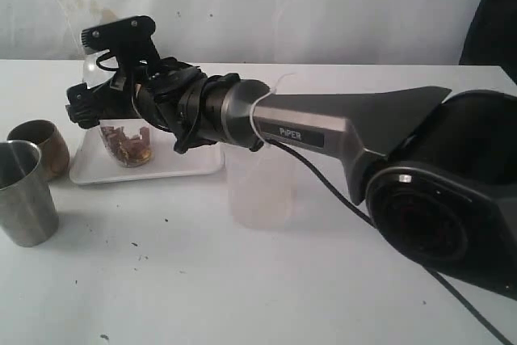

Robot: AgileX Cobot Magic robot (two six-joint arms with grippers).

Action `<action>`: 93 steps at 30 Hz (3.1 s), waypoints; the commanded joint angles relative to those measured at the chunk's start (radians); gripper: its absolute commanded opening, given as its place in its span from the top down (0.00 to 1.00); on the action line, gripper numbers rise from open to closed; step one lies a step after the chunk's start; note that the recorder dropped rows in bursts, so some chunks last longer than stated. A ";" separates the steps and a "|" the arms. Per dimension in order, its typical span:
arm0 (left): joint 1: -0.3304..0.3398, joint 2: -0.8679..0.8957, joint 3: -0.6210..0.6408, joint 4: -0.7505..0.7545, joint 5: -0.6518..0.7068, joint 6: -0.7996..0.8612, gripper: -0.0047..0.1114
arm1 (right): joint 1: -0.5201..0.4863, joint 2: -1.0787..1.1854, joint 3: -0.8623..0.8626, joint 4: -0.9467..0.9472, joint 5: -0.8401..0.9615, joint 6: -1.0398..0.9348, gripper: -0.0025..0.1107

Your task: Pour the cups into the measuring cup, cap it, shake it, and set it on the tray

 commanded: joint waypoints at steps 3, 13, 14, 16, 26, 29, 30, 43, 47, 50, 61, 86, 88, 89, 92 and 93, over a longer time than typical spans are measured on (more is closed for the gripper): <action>0.000 -0.004 0.006 0.001 -0.005 -0.006 0.96 | -0.001 -0.064 0.092 0.003 -0.030 -0.010 0.10; 0.000 -0.004 0.006 0.001 -0.003 -0.006 0.96 | -0.001 -0.187 0.257 0.008 -0.091 -0.004 0.10; 0.000 -0.004 0.006 0.001 -0.003 -0.006 0.96 | -0.001 -0.203 0.272 0.008 -0.091 -0.004 0.10; 0.000 -0.004 0.006 0.001 -0.003 -0.006 0.96 | -0.001 -0.245 0.308 0.008 -0.094 -0.002 0.14; 0.000 -0.004 0.006 0.001 0.004 -0.006 0.96 | -0.029 -0.472 0.434 -0.018 -0.227 -0.031 0.71; 0.000 -0.004 0.006 0.001 0.004 -0.006 0.96 | -0.085 -0.522 0.444 -0.018 -0.356 -0.014 0.97; 0.000 -0.004 0.006 0.001 0.006 -0.006 0.96 | -0.113 -0.528 0.444 -0.018 -0.405 0.016 0.98; 0.000 -0.004 0.006 -0.012 0.034 -0.008 0.96 | -0.817 -2.359 1.908 1.862 0.093 -1.852 0.98; 0.000 -0.004 0.006 -0.031 0.029 -0.025 0.96 | -0.817 -2.359 1.908 1.865 0.247 -1.852 0.98; 0.000 -0.004 0.006 -0.034 0.029 -0.029 0.96 | -0.817 -2.359 1.908 1.865 0.247 -1.852 0.98; 0.000 -0.004 0.006 -0.030 0.029 -0.025 0.96 | -0.817 -2.359 1.908 1.865 0.247 -1.852 0.98; 0.000 -0.004 0.006 -0.066 0.075 0.266 0.96 | -0.817 -2.359 1.908 1.865 0.247 -1.852 0.98; 0.000 -0.004 0.006 -0.143 0.101 0.368 0.96 | -0.817 -2.359 1.908 1.865 0.247 -1.852 0.98; 0.000 -0.004 0.006 -0.164 0.106 0.393 0.96 | -0.817 -2.359 1.908 1.865 0.247 -1.852 0.98; 0.001 -0.004 0.006 -0.176 0.109 0.407 0.96 | -0.817 -2.359 1.908 1.865 0.247 -1.852 0.98; 0.004 -0.004 0.006 -0.176 0.109 0.407 0.96 | -0.817 -2.359 1.908 1.865 0.247 -1.852 0.98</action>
